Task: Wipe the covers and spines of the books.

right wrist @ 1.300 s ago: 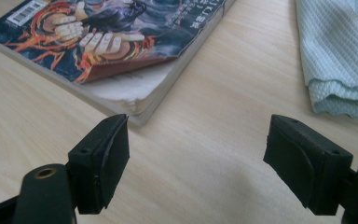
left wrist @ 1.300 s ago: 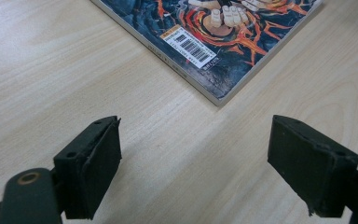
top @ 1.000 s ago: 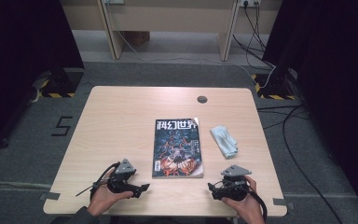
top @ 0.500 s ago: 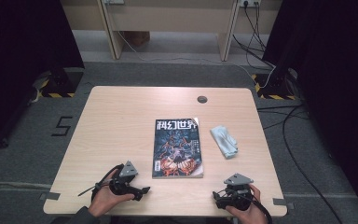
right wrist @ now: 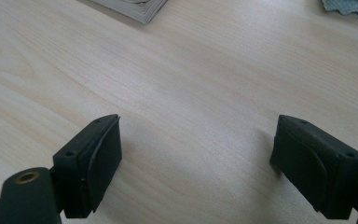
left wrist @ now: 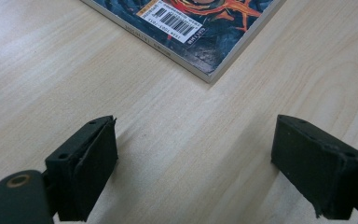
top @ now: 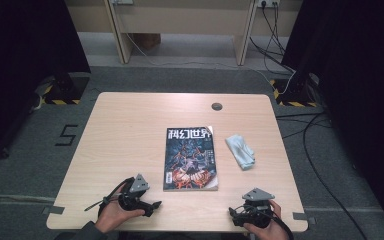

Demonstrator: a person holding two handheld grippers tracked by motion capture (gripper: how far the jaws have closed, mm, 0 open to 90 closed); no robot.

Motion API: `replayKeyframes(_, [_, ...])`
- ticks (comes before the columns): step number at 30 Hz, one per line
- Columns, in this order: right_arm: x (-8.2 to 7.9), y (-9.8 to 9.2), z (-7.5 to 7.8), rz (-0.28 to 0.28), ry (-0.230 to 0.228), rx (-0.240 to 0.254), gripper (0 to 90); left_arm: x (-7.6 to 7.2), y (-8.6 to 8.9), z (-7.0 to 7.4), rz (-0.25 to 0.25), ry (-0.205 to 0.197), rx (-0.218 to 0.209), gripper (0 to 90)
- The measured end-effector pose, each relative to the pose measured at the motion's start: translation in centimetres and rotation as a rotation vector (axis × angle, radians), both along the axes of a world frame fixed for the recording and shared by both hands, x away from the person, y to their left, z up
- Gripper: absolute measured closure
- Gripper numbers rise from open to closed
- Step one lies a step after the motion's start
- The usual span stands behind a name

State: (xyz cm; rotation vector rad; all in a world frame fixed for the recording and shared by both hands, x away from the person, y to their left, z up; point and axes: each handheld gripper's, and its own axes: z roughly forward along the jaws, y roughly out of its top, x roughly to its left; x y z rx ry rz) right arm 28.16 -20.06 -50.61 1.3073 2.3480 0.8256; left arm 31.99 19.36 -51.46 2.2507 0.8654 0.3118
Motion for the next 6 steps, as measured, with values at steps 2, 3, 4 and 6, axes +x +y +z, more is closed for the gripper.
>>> replayKeyframes(2, [0.04,-0.03,0.01,0.004,-0.001,-0.003,16.1,0.01,0.0,0.0,0.0,0.0,0.0,13.4])
replayKeyframes(3, [0.08,-0.04,0.0,0.008,-0.004,-0.006,16.0,0.02,0.01,0.0,-0.002,0.001,-0.001,13.3])
replayKeyframes(4, [0.07,-0.03,0.0,0.007,-0.004,-0.005,16.1,0.02,0.01,0.0,-0.002,0.001,-0.001,13.3])
replayKeyframes(6, [0.08,-0.01,0.02,0.005,-0.002,-0.006,16.5,0.04,0.0,0.02,-0.002,0.002,0.001,13.3])
